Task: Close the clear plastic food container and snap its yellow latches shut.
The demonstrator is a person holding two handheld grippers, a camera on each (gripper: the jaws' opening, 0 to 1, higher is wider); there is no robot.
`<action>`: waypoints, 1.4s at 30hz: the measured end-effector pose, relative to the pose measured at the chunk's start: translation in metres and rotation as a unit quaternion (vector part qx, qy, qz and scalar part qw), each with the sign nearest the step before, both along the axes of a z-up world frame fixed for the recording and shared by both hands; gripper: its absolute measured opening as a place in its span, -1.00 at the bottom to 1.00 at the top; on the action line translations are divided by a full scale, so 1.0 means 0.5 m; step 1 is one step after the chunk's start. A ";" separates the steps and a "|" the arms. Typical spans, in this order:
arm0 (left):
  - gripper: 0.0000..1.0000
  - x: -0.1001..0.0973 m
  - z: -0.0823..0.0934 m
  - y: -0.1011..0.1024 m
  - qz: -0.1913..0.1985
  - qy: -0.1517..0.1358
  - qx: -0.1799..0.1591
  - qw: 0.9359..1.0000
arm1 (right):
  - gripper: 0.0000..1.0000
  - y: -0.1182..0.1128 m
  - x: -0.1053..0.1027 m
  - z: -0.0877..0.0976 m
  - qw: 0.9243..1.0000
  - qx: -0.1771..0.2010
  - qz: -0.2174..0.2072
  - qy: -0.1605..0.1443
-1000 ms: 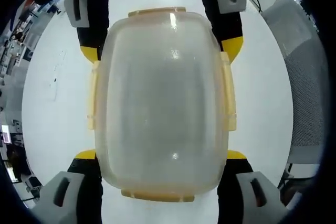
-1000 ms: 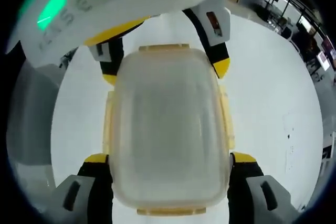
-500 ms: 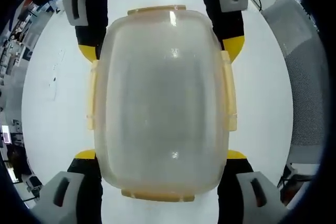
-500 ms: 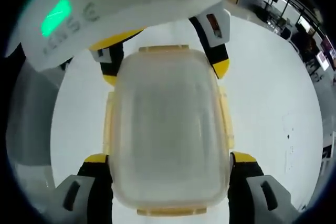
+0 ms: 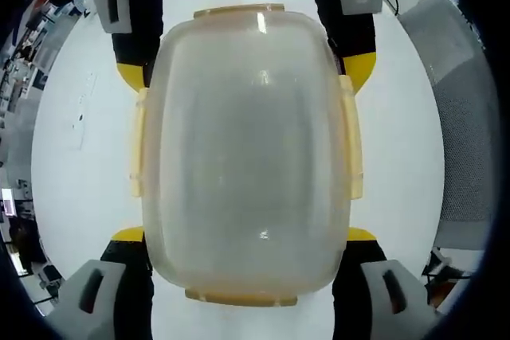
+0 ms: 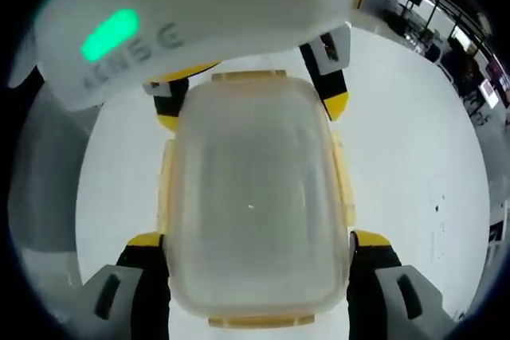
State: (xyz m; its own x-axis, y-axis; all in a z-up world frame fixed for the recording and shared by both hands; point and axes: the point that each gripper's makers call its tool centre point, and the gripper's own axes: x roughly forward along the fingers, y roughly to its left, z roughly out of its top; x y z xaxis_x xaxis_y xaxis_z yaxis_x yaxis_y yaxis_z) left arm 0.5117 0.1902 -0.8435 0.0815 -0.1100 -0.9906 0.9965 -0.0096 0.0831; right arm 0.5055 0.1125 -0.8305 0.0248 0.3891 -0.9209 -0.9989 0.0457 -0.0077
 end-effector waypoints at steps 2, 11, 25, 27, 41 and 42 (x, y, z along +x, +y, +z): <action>0.99 0.002 -0.005 0.012 0.000 -0.008 0.010 1.000 | 0.91 -0.003 0.004 -0.003 1.000 -0.012 0.015 -0.018; 0.99 0.009 0.007 0.013 0.001 -0.010 -0.006 1.000 | 0.89 -0.006 0.010 0.011 1.000 0.010 -0.009 -0.005; 0.99 0.004 0.017 0.022 -0.002 -0.026 -0.045 0.999 | 0.93 -0.007 0.001 0.028 0.998 0.057 -0.035 -0.014; 0.99 0.000 0.019 0.025 0.008 -0.022 -0.056 0.998 | 0.94 -0.009 0.000 0.032 0.996 0.070 -0.048 -0.012; 0.99 -0.017 0.028 0.037 0.094 -0.023 -0.130 0.987 | 0.99 -0.036 0.013 0.059 0.972 0.173 -0.158 -0.025; 0.99 -0.017 0.029 0.038 0.096 -0.024 -0.133 0.986 | 1.00 -0.036 0.018 0.064 0.970 0.180 -0.163 -0.030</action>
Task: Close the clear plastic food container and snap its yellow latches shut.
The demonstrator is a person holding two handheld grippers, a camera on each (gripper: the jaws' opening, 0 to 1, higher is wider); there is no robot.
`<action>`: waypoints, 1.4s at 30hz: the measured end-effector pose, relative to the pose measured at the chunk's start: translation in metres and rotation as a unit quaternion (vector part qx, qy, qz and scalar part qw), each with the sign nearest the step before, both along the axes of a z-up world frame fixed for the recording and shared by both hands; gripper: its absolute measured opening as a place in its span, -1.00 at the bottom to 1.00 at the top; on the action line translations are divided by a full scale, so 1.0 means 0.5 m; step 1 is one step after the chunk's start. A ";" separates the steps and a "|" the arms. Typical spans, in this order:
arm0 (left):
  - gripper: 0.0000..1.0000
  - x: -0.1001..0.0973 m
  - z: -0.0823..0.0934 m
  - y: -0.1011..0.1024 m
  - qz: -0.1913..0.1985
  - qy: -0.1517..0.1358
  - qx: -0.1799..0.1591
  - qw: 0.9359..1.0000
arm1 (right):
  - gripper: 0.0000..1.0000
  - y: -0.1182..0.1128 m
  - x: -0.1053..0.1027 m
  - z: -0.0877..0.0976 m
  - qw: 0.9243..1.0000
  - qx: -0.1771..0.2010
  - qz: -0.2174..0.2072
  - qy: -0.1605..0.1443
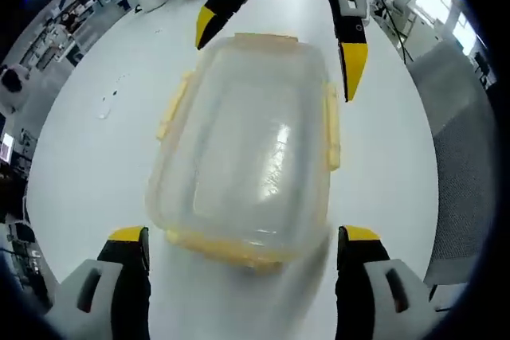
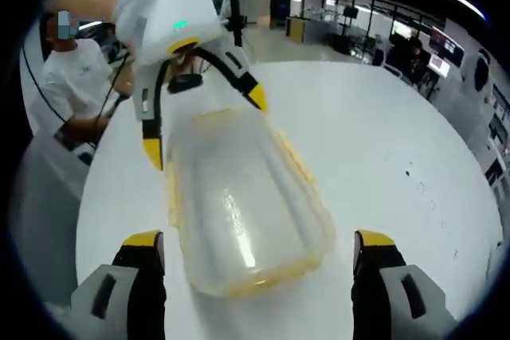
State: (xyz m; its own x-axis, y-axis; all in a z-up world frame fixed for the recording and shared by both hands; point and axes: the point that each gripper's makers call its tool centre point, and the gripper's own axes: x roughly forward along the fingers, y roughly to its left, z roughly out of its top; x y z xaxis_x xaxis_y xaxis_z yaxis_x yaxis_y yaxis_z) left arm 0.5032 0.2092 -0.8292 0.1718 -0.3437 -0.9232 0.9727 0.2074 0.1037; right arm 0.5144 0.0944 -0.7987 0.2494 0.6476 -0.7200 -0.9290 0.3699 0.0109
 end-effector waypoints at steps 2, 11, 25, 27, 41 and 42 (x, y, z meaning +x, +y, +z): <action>0.99 -0.005 -0.002 0.003 0.008 0.003 -0.007 1.000 | 1.00 0.005 0.001 0.010 0.999 0.026 -0.021 0.007; 0.99 -0.014 0.001 0.015 0.051 0.000 -0.042 0.998 | 1.00 0.002 0.001 0.029 0.997 0.055 -0.049 0.003; 0.99 -0.028 0.009 0.030 0.105 -0.018 -0.092 0.990 | 0.97 -0.014 -0.018 0.041 0.991 0.101 -0.086 -0.001; 0.98 -0.029 0.008 0.033 0.112 -0.025 -0.100 0.988 | 0.97 -0.020 -0.024 0.035 0.991 0.100 -0.092 0.002; 0.98 -0.038 0.026 0.046 0.178 -0.038 -0.165 0.969 | 0.95 -0.057 -0.015 0.073 0.975 0.155 -0.157 -0.027; 0.98 -0.039 0.027 0.048 0.180 -0.040 -0.169 0.968 | 0.95 -0.060 -0.018 0.073 0.975 0.154 -0.159 -0.028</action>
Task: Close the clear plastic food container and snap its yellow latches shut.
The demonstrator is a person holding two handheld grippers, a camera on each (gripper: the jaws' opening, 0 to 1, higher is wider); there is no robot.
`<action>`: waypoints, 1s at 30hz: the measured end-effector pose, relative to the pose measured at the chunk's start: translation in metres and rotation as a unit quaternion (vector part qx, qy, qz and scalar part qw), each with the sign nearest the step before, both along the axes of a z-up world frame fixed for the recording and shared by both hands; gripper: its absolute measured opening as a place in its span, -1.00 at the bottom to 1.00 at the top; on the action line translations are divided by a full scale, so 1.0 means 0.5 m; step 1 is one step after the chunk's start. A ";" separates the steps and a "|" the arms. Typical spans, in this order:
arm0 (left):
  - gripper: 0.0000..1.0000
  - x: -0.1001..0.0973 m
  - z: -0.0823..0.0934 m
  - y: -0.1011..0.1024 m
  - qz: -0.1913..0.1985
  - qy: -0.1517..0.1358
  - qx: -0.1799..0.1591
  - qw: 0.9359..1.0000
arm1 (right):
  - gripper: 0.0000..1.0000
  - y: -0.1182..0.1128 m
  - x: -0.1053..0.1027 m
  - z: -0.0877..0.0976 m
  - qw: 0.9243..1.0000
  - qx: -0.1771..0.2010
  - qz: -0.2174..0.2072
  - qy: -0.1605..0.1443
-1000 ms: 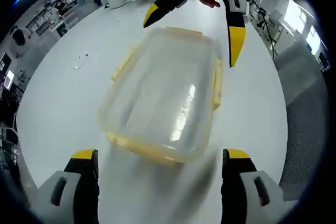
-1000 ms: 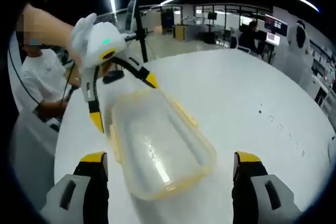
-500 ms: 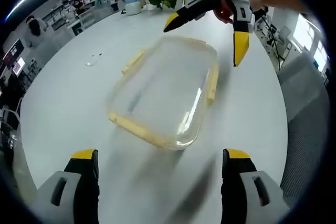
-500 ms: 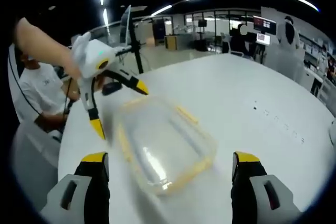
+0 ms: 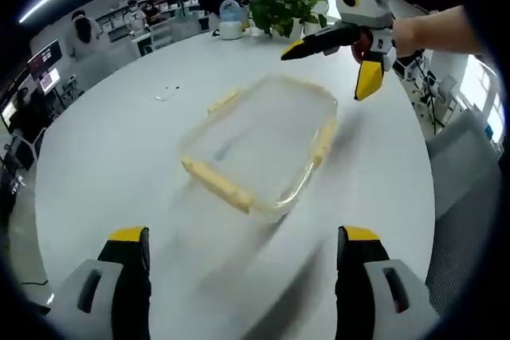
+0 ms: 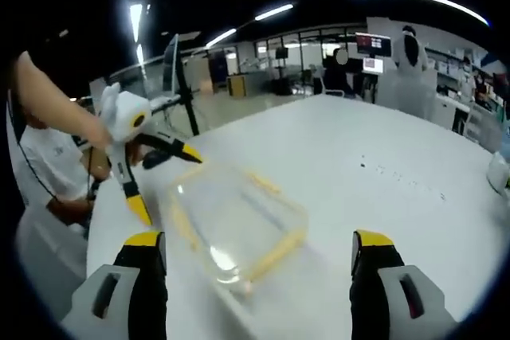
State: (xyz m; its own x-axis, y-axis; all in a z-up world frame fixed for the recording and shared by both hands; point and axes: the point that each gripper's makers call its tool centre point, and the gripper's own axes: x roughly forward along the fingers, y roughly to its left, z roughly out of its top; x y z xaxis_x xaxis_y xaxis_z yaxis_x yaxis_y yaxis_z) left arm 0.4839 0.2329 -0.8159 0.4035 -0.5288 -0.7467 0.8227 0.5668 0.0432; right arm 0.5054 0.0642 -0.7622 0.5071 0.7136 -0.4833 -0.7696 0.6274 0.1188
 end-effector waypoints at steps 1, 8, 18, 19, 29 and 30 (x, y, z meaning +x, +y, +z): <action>0.98 0.000 0.001 0.001 0.004 0.000 -0.004 1.000 | 0.95 -0.002 -0.001 -0.001 1.000 -0.001 -0.001 -0.001; 0.98 -0.005 0.015 0.008 0.039 -0.005 -0.042 0.998 | 0.98 -0.024 -0.021 0.002 1.000 0.016 -0.022 0.002; 0.97 -0.036 0.017 0.033 0.074 -0.013 -0.076 0.994 | 1.00 -0.041 -0.049 0.018 0.998 0.047 -0.052 0.000; 0.95 -0.036 0.020 0.036 0.078 -0.017 -0.080 0.994 | 1.00 -0.041 -0.051 0.020 0.997 0.050 -0.053 -0.001; 0.98 -0.047 0.048 0.045 0.113 -0.040 -0.131 0.984 | 1.00 -0.059 -0.083 0.023 0.995 0.062 -0.075 -0.014; 0.98 -0.050 0.049 0.046 0.115 -0.040 -0.134 0.983 | 1.00 -0.061 -0.086 0.023 0.995 0.064 -0.078 -0.013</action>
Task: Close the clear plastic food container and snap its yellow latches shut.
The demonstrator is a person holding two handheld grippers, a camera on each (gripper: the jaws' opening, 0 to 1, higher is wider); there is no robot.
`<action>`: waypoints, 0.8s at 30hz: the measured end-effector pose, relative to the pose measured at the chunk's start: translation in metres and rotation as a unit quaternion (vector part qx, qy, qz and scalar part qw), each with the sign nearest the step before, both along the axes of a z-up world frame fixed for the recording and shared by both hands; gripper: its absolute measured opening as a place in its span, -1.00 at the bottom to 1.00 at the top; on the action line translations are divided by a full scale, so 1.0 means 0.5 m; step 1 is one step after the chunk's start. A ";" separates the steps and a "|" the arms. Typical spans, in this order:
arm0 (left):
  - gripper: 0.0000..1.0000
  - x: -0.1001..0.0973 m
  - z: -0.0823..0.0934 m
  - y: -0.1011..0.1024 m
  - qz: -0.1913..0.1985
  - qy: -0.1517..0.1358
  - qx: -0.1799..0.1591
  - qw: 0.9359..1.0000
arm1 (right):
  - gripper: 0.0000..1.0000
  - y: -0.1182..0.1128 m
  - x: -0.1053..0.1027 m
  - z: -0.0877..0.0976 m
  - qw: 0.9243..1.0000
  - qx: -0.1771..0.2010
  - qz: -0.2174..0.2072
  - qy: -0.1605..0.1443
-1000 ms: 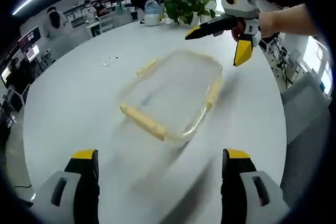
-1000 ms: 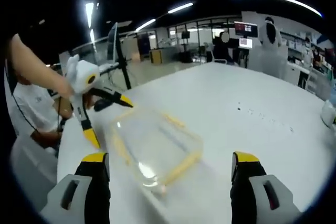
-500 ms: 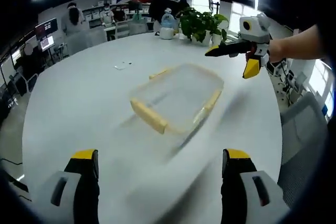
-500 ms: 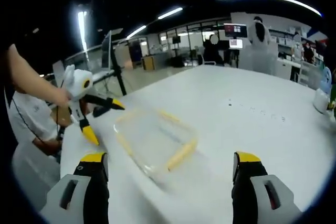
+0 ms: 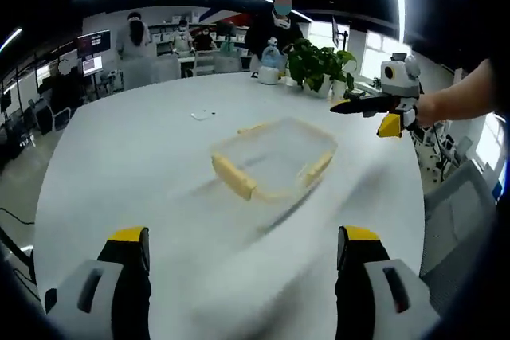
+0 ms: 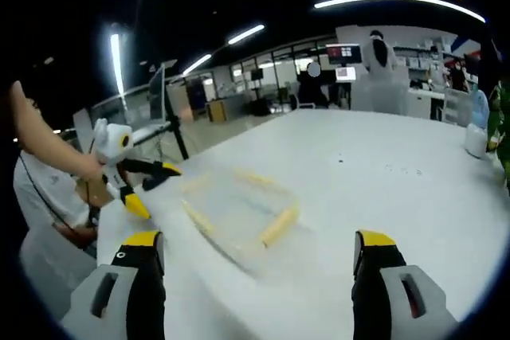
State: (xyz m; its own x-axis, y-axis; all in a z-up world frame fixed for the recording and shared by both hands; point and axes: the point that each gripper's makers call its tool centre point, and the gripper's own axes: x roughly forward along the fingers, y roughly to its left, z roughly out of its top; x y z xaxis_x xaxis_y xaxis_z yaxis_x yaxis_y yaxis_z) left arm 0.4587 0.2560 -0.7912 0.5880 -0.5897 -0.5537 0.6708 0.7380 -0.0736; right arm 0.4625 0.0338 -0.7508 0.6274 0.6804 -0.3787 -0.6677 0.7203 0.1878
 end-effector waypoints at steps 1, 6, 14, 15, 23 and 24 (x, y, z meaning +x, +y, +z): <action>0.98 -0.005 0.002 -0.001 0.004 0.000 -0.009 1.000 | 1.00 -0.001 -0.002 0.002 1.000 0.004 -0.003 0.000; 0.98 -0.024 -0.004 0.007 0.024 0.002 -0.014 1.000 | 1.00 -0.002 -0.029 0.000 1.000 0.003 -0.004 -0.003; 0.98 -0.028 0.024 0.026 0.062 -0.018 -0.053 0.996 | 0.99 -0.008 -0.046 0.025 0.999 0.022 -0.023 -0.021; 0.98 -0.030 0.027 0.029 0.065 -0.018 -0.058 0.996 | 0.99 -0.010 -0.046 0.027 0.999 0.025 -0.026 -0.023; 0.95 -0.058 0.049 0.038 0.077 -0.034 -0.093 0.992 | 0.98 -0.021 -0.066 0.037 0.998 0.033 -0.041 -0.036; 0.95 -0.061 0.051 0.038 0.076 -0.036 -0.096 0.992 | 0.98 -0.022 -0.069 0.038 0.998 0.037 -0.043 -0.035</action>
State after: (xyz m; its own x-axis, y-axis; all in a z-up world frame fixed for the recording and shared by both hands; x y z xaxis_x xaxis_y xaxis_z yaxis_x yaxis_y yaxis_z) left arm 0.4281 0.2748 -0.7658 0.7121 -0.5816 -0.3932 0.5614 0.8080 -0.1786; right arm 0.4279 0.0227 -0.7317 0.7077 0.6474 -0.2829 -0.6177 0.7613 0.1969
